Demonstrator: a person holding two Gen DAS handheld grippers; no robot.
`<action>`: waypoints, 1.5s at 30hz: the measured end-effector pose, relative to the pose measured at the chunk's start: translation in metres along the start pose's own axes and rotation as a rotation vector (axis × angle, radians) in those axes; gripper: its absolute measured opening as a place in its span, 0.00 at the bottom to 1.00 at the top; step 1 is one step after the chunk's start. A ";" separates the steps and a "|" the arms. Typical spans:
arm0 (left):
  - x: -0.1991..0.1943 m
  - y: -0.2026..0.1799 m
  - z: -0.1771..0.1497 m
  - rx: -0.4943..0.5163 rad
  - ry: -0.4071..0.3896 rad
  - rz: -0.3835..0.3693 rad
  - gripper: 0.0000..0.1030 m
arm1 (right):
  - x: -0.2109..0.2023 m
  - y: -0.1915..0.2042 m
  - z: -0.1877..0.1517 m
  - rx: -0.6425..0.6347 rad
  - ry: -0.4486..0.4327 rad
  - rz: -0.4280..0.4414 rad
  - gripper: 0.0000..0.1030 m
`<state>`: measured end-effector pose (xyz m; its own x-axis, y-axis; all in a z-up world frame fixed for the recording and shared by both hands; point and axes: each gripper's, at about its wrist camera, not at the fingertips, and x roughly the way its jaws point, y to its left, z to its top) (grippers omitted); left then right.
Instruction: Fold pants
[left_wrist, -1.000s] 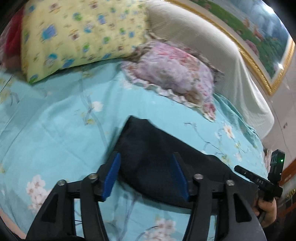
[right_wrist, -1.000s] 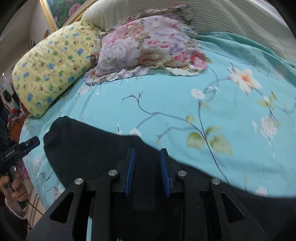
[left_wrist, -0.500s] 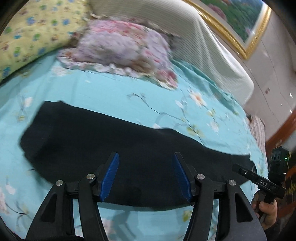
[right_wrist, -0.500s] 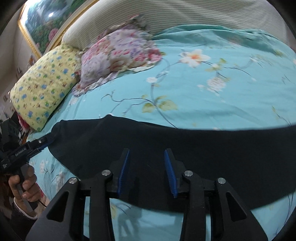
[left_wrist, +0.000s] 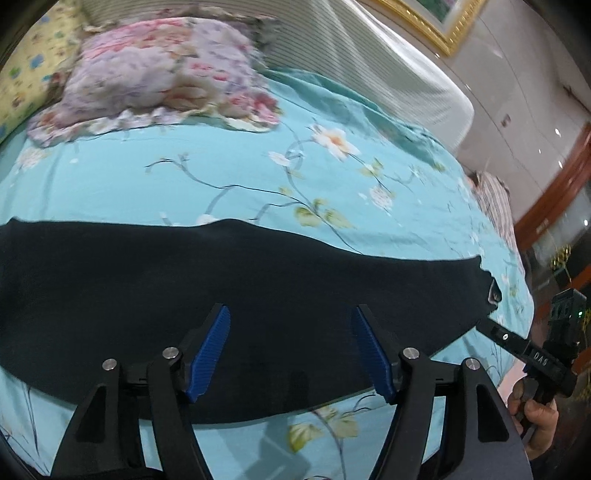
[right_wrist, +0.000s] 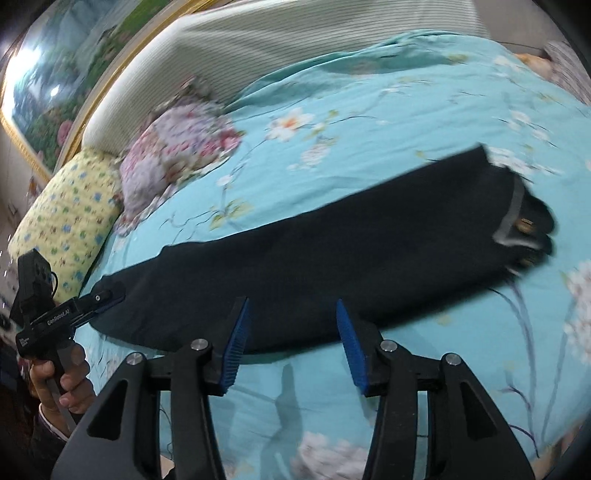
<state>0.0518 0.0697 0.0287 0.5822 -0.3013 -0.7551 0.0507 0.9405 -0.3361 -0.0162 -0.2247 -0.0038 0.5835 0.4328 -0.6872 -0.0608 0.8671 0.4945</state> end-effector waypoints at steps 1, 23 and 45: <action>0.004 -0.005 0.001 0.012 0.009 -0.007 0.67 | -0.005 -0.007 -0.001 0.020 -0.011 -0.005 0.48; 0.086 -0.133 0.037 0.303 0.202 -0.172 0.73 | -0.036 -0.113 0.000 0.357 -0.125 -0.074 0.52; 0.219 -0.272 0.065 0.540 0.498 -0.363 0.72 | -0.033 -0.155 0.000 0.482 -0.258 0.050 0.12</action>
<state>0.2178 -0.2422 -0.0085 0.0320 -0.5169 -0.8554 0.6243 0.6787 -0.3868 -0.0260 -0.3734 -0.0578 0.7725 0.3434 -0.5342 0.2495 0.6095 0.7525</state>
